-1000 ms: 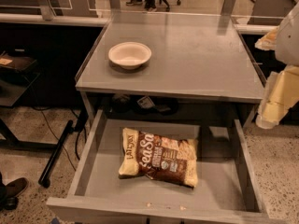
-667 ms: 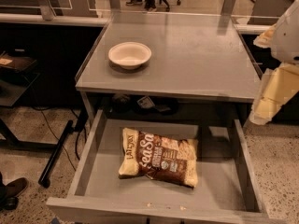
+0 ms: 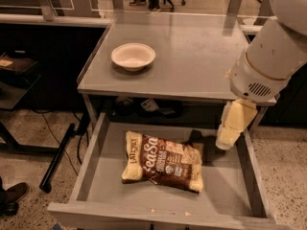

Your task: Pick brown chip bag from top drawer and place on counter

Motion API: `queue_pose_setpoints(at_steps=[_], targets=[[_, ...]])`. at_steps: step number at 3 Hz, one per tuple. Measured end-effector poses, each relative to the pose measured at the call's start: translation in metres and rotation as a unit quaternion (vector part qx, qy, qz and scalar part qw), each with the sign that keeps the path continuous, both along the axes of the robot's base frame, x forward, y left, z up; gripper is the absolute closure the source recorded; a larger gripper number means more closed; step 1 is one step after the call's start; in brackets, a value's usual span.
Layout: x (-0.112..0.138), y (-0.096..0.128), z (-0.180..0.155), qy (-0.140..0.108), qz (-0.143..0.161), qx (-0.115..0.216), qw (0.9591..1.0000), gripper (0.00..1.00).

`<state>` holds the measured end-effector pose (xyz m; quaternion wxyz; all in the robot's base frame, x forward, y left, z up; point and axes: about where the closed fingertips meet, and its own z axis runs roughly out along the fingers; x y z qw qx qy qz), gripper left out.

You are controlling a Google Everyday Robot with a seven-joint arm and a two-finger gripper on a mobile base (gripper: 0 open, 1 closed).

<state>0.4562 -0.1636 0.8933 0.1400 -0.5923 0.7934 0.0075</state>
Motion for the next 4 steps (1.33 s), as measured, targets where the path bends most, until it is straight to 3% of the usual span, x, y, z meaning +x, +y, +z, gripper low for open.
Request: queue_pose_setpoints(at_steps=[1,3,4], targets=[[0.0,0.0,0.0,0.0,0.0,0.0,1.0,0.0],[-0.02,0.045,-0.078,0.04,0.008,0.008,0.9991,0.0],[-0.014,0.057,-0.111,0.043,0.012,0.0,0.999,0.0]])
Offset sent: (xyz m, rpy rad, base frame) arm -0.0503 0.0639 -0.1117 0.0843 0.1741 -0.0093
